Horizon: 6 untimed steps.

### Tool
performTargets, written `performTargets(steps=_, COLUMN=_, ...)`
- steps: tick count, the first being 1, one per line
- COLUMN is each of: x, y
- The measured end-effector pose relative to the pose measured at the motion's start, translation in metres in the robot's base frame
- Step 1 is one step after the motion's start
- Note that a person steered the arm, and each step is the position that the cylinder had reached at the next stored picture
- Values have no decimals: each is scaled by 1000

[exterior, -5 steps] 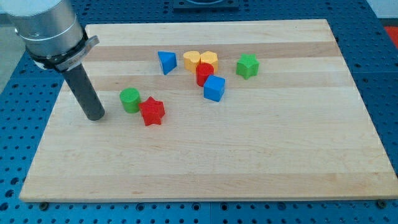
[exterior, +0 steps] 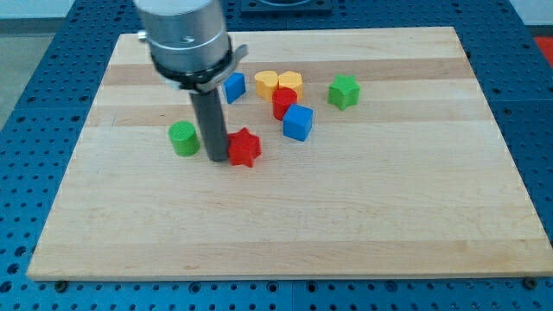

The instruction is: Push the red star below the blue cube

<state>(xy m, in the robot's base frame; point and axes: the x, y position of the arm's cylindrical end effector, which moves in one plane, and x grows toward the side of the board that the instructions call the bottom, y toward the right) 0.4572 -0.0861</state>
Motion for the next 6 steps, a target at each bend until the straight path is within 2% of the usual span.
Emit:
performTargets(steps=2, x=-20, y=-5)
performTargets(steps=6, x=-12, y=22)
